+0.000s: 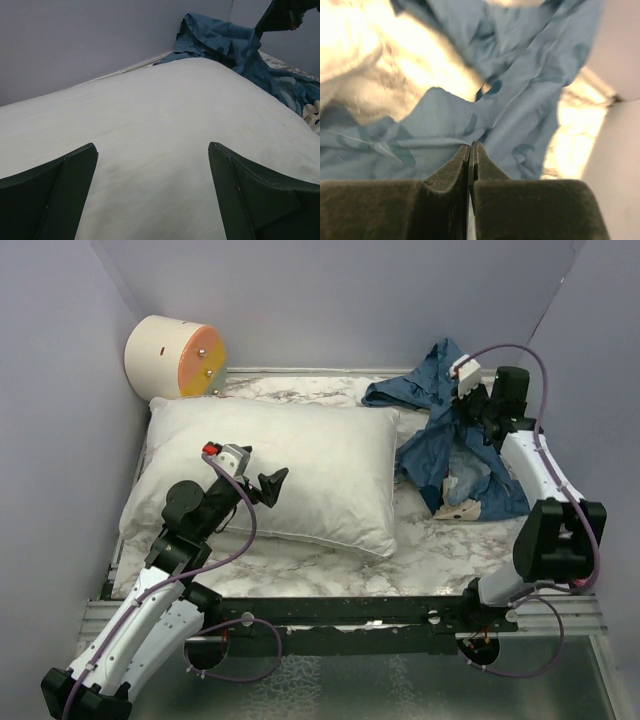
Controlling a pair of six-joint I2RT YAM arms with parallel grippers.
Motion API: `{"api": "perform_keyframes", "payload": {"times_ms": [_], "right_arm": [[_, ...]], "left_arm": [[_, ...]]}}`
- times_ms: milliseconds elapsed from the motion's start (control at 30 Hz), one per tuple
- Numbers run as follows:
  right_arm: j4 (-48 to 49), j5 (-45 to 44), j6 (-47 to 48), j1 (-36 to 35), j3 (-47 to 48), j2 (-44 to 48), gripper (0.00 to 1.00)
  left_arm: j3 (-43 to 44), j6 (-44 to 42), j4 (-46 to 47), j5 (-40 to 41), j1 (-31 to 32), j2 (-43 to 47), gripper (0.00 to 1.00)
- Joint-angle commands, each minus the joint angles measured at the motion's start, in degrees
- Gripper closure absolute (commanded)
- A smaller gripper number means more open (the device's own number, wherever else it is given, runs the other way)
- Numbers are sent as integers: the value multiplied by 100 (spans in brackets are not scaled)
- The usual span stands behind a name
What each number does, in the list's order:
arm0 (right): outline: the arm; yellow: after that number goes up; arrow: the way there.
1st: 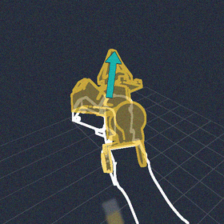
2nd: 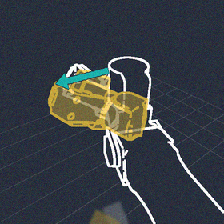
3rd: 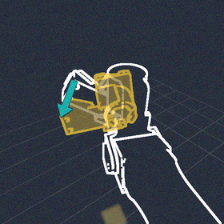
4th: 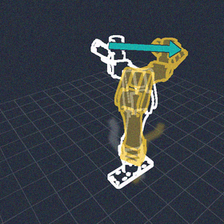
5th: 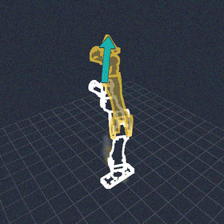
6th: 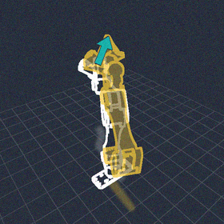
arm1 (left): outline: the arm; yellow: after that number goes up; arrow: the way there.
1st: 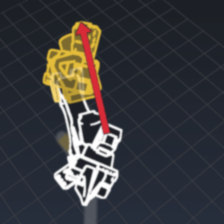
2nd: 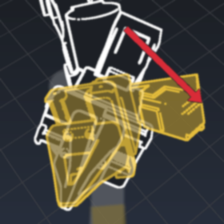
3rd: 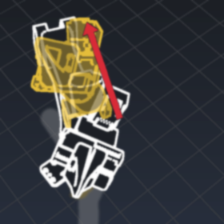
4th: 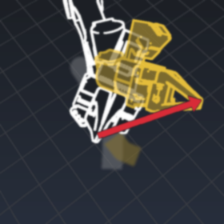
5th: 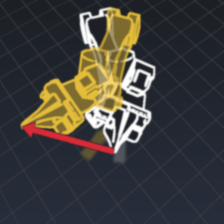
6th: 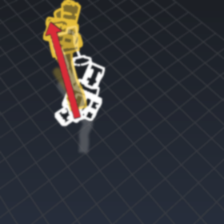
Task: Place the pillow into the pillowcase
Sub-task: Adjust the pillowcase at the center of the board.
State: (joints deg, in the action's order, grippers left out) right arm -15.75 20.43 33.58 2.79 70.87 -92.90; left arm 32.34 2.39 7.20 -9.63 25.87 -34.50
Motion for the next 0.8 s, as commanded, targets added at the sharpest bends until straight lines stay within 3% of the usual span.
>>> {"api": "perform_keyframes", "payload": {"times_ms": [0, 167, 367, 433, 567, 767], "right_arm": [[539, 238, -799, 63, 269, 877, 99], [372, 345, -1113, 64, 708, 1253, 99], [227, 390, -1222, 64, 1012, 1451, 99], [220, 468, -1248, 64, 1016, 1510, 99], [255, 544, -1361, 64, 910, 1668, 99], [265, 532, -1475, 73, 752, 1979, 99]], "left_arm": [[-26, -44, 170, -169, -37, 27, 5], [-52, 280, 402, -556, -38, -4, 3], [150, 2225, 1326, -1392, 66, -555, 7], [485, 2446, 1392, -1400, 444, -1089, 9], [1744, 1573, 748, -535, 1954, -2520, 7], [3583, 2252, 382, -503, 2283, -5143, 9]]}}
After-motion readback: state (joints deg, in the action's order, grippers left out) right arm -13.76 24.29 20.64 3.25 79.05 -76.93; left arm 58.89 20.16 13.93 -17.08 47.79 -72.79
